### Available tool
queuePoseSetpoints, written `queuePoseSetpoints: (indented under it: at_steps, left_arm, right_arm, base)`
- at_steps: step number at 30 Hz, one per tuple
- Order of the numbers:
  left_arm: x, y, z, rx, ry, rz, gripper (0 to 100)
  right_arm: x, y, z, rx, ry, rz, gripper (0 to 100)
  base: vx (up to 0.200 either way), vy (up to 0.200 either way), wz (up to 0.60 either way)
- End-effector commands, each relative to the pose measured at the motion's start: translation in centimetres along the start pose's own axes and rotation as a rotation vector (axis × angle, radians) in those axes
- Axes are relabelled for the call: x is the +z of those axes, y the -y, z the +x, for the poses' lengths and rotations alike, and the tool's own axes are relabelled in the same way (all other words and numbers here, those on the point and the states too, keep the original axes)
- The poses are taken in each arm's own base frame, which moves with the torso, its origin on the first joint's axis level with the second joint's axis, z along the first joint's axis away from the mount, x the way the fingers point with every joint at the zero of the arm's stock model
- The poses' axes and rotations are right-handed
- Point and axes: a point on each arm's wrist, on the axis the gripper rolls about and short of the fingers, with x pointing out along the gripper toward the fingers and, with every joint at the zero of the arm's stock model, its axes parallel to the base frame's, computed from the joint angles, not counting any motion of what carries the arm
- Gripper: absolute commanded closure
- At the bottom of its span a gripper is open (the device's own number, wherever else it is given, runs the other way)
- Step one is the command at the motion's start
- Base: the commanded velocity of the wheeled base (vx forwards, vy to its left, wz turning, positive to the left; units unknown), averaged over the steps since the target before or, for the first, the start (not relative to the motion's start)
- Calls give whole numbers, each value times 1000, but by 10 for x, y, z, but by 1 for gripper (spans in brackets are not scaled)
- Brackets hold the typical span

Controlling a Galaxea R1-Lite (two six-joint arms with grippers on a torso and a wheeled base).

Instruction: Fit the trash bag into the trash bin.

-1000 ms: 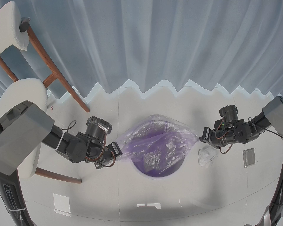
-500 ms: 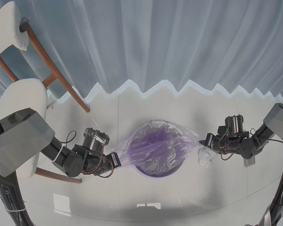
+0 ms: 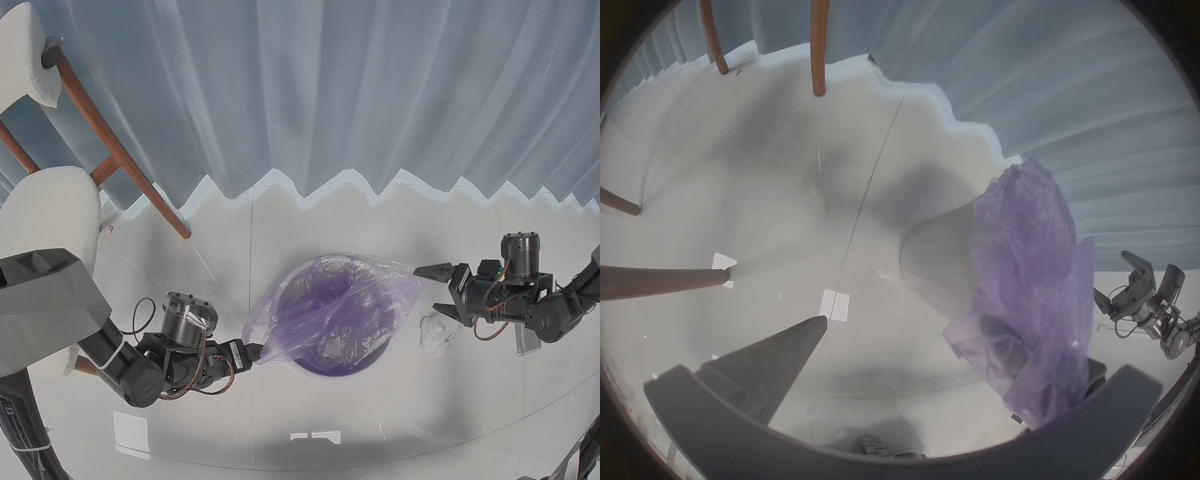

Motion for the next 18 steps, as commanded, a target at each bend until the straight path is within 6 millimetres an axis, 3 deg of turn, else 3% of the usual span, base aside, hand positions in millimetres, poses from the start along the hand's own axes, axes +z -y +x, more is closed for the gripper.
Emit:
queuePoseSetpoints:
  at_steps: [1,8,9,12,13,14,18]
  left_arm:
    - [-12,-9,-37,-49,58,2,0]
    - [-25,-15,-50,-88,95,13,0]
    - [-26,-16,-50,-88,95,13,0]
    - [-32,-19,-52,-95,98,19,0]
    - [-32,-19,-52,-96,99,19,0]
    - [-34,-20,-53,-97,101,20,0]
    - [-36,-18,-53,-101,98,28,0]
  right_arm:
    - [-14,-67,-43,186,-120,68,0]
    - [-18,-99,-3,38,-301,113,0]
    - [-18,-99,0,29,-304,116,0]
    - [-23,-103,34,-76,-303,112,0]
    - [-23,-103,36,-80,-304,112,0]
    - [-29,-101,53,-131,-290,98,0]
    - [-42,-94,76,-184,-316,88,0]
  base:
    - [0,0,0]
    - [0,0,0]
    - [0,0,0]
    - [0,0,0]
    - [0,0,0]
    - [0,0,0]
    - [0,0,0]
